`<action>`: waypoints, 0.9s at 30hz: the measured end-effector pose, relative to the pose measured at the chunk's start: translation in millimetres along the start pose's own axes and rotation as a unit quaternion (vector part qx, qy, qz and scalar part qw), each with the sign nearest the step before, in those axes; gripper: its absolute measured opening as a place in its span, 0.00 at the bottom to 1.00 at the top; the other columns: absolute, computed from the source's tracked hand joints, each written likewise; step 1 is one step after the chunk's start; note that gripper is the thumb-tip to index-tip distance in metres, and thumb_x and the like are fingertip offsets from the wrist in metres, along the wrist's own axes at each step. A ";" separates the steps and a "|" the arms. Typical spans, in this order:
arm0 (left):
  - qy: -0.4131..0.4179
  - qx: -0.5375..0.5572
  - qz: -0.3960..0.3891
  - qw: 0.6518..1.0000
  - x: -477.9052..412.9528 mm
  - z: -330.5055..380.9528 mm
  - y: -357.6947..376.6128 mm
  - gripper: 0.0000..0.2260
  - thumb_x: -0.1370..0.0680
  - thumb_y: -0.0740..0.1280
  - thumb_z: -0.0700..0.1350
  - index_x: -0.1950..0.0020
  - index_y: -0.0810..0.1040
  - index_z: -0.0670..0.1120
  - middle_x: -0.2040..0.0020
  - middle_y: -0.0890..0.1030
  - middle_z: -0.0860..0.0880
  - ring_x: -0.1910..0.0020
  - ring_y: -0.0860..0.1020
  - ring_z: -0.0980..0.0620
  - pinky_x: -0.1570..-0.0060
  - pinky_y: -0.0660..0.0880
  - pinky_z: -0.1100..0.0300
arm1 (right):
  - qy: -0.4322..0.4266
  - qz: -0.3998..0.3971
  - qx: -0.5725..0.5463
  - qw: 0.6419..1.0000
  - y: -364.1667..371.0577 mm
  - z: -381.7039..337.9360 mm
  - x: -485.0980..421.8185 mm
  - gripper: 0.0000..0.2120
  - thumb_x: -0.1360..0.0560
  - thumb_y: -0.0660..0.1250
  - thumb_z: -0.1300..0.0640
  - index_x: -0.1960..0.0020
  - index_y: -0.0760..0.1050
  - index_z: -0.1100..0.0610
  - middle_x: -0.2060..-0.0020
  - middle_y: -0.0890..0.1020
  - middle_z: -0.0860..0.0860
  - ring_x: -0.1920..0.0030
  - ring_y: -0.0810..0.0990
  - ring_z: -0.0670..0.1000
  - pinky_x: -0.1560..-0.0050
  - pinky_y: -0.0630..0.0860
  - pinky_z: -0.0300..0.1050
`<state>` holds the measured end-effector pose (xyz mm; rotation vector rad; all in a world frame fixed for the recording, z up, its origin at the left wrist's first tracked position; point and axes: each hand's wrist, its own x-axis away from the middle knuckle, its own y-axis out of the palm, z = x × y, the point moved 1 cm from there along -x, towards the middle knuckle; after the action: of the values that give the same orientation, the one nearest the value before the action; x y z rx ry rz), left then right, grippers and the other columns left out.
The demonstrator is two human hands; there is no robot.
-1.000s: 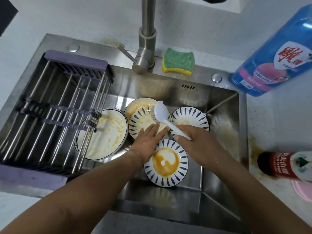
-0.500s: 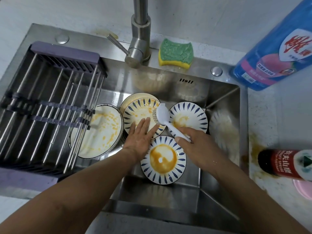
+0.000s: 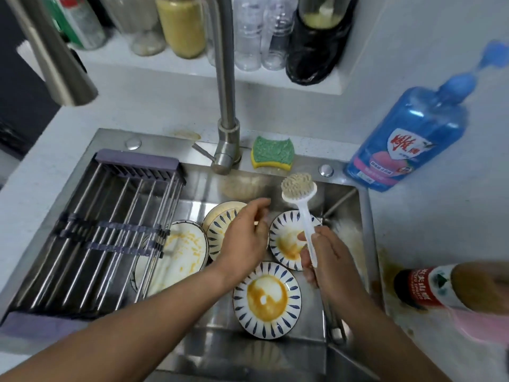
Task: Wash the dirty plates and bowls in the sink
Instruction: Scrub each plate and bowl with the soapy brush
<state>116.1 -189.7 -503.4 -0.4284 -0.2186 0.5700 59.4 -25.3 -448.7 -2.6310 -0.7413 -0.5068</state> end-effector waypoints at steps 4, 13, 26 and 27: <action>0.063 0.086 0.005 0.994 -28.5 97.1 -25.6 0.09 0.17 0.66 0.45 0.37 0.79 0.52 0.55 0.82 0.52 0.56 0.79 0.62 0.54 0.76 0.67 | -0.039 0.092 -0.104 0.989 -15.3 -38.1 28.2 0.14 0.14 0.54 0.53 0.50 0.74 0.59 0.71 0.71 0.53 0.75 0.67 0.51 0.76 0.62 0.42; 0.159 0.097 -0.088 0.979 -104.1 286.3 -1.3 0.08 0.21 0.72 0.46 0.45 0.82 0.43 0.62 0.80 0.50 0.69 0.77 0.55 0.65 0.77 0.61 | -0.087 0.210 -0.224 0.948 -63.0 -95.2 49.0 0.18 0.14 0.54 0.48 0.54 0.72 0.59 0.75 0.68 0.52 0.78 0.65 0.51 0.76 0.63 0.41; 0.211 -0.075 -0.180 0.958 -161.3 344.1 43.6 0.14 0.22 0.74 0.48 0.38 0.84 0.45 0.46 0.83 0.49 0.58 0.78 0.55 0.53 0.76 0.62 | -0.068 0.184 -0.282 0.939 -79.6 -130.9 23.1 0.19 0.14 0.54 0.45 0.48 0.73 0.61 0.73 0.70 0.49 0.77 0.67 0.47 0.77 0.65 0.40; 0.211 -0.087 -0.184 0.956 -164.6 344.2 46.0 0.13 0.22 0.74 0.48 0.39 0.85 0.45 0.47 0.83 0.49 0.55 0.79 0.53 0.50 0.77 0.60 | -0.067 0.184 -0.284 0.939 -80.1 -131.1 21.1 0.19 0.14 0.54 0.45 0.49 0.73 0.60 0.74 0.71 0.49 0.77 0.67 0.47 0.77 0.65 0.40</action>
<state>-149.6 -133.9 -231.4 -0.6522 0.0643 0.0835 0.6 -8.7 -306.3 -3.2633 -0.1199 -0.4898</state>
